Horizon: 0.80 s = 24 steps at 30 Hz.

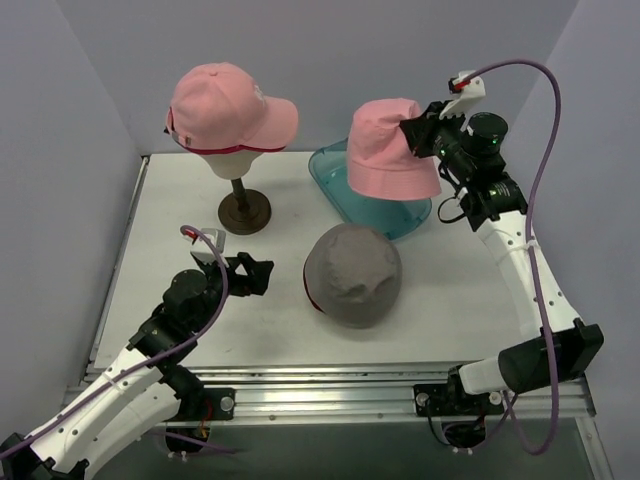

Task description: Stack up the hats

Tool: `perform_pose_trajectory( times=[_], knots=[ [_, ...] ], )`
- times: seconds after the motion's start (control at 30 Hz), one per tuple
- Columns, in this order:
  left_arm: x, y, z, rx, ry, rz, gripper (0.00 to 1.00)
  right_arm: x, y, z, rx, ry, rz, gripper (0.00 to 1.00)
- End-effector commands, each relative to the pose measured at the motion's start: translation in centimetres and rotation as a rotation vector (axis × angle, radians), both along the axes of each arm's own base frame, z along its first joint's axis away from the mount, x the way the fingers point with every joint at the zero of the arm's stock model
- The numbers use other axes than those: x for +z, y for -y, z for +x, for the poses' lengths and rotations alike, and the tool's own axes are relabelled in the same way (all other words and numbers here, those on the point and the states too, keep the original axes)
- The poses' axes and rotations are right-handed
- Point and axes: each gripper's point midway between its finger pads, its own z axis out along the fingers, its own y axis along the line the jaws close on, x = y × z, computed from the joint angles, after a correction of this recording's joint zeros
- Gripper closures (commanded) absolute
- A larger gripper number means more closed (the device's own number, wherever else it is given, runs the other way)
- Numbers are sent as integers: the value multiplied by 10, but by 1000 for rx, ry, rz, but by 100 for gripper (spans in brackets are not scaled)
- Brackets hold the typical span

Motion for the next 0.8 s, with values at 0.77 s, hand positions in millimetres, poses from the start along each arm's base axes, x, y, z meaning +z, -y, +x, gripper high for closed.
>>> perform_pose_trajectory(
  times=[0.77],
  knots=[
    [12,3,-2,-13,42,-31,6,-65,-85,-141,78,-113,3,100]
  ],
)
